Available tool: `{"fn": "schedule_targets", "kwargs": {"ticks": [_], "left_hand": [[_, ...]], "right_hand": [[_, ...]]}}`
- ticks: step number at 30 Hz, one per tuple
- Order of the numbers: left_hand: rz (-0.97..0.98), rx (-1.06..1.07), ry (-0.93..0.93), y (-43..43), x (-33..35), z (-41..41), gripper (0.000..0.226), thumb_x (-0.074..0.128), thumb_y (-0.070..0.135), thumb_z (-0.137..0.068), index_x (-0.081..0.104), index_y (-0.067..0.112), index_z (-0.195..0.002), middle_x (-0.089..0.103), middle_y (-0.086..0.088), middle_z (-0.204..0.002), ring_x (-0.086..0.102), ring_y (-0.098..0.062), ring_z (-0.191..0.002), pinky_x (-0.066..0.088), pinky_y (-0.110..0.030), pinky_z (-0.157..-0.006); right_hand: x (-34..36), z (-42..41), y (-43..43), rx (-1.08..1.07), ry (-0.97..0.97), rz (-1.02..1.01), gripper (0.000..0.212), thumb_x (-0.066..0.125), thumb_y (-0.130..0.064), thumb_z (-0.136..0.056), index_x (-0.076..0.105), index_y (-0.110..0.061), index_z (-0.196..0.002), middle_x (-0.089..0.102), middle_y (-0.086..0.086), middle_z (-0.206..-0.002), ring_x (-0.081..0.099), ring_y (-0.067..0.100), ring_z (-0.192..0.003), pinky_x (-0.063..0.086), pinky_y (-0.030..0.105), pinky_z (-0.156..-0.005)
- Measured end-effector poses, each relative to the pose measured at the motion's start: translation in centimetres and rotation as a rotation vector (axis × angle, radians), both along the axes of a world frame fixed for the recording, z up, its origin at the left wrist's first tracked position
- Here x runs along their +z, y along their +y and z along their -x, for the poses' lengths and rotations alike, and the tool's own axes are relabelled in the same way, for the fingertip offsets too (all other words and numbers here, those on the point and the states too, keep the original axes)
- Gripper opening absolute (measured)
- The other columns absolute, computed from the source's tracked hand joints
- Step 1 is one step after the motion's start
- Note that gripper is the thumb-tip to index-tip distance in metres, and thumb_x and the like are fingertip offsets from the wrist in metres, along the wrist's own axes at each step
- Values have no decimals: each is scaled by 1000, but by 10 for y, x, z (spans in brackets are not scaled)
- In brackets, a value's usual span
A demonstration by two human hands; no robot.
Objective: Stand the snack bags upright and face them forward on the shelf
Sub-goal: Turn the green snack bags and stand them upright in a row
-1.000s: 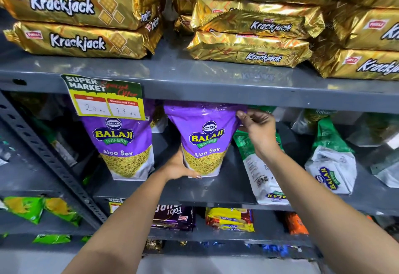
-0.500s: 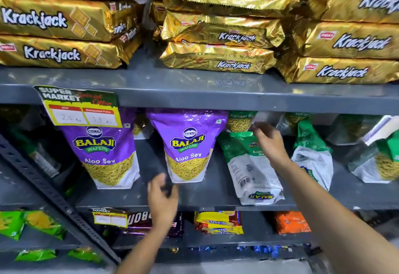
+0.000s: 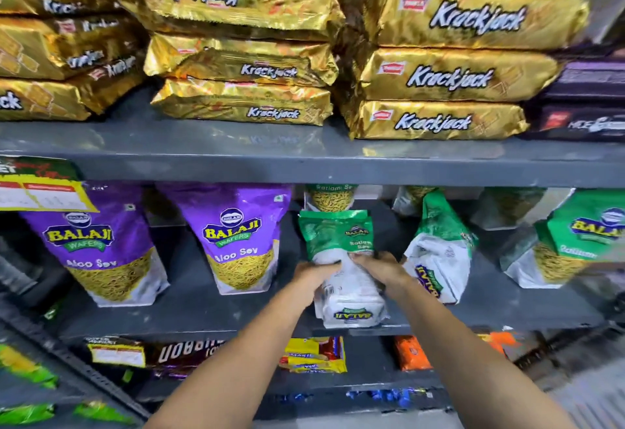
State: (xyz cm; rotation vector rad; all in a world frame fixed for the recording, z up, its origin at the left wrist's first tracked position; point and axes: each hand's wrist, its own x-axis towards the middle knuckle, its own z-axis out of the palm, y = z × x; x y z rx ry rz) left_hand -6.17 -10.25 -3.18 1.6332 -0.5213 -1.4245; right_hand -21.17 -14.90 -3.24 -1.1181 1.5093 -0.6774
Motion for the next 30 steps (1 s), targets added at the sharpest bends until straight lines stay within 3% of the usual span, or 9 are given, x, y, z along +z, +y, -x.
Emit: {"fn": "schedule_targets", "kwargs": {"ticks": [5,8,11,15,18,21,24,27,30], "left_hand": [[139,-37,-77,2,11,5,45,78,-6,-71,63,-15,-112,66,-30,-114,61,-25,-93,47,-15,-44],[289,-15,-165,-3,16,4,58,80,-12,-64,53,-15,-115,64,-29,-118,64,-33,-104,58,-40,-80],[398,4,-319,-13,22,2,70,86,-9,-56,43,7,-109,63,-8,-100,65,-27,-97,56,-45,-86],[540,9,-528,-34,27,-3,79,88,-2,-50,37,22,-105,56,12,-90,62,-19,-88,53,-23,-78],[563,28,-570,-48,21,-5,78,87,-3,-51,36,19,-105,58,6,-95,60,-16,-90,44,-3,-70],[476,18,-533,-49,9,0,76,83,-5,-59,37,7,-118,60,-10,-116,60,-26,-110,48,-24,-92],[390,119,-465,-39,-5,12,80,79,0,-69,35,-1,-134,49,-20,-136,51,-33,-126,41,-41,-108],[296,259,-408,-17,-18,39,70,71,14,-83,35,0,-140,42,-18,-143,45,-31,-132,34,-32,-112],[299,350,-276,-7,-23,64,48,59,16,-92,41,1,-134,47,-19,-136,50,-33,-125,38,-32,-103]], "right_hand": [[12,10,4,-43,-139,85,23,81,-8,-69,71,-3,-90,73,13,-94,69,19,-76,55,22,-68],[26,11,0,-39,-229,184,33,78,7,-66,67,0,-97,73,7,-87,69,13,-69,55,16,-57],[39,9,-13,-60,-238,274,54,79,13,-59,55,-2,-105,70,11,-96,68,23,-83,58,29,-71],[49,4,-31,-46,-143,405,73,84,8,-50,47,-17,-107,70,8,-105,67,18,-89,55,34,-81],[48,1,-41,-24,-75,441,76,86,3,-49,45,-23,-107,69,6,-107,67,23,-100,53,40,-92],[41,0,-41,27,12,430,73,86,1,-52,43,-21,-107,67,4,-105,66,24,-102,55,36,-90],[44,3,-38,104,-206,402,77,86,-14,-62,38,-27,-120,65,-7,-112,65,8,-104,52,16,-81],[57,8,-37,48,-457,306,75,54,-60,-83,26,-28,-145,46,-10,-142,46,4,-126,34,30,-110],[63,14,-44,-57,-640,225,62,18,-68,-90,58,-29,-115,66,-3,-117,54,21,-124,39,38,-106]]}}
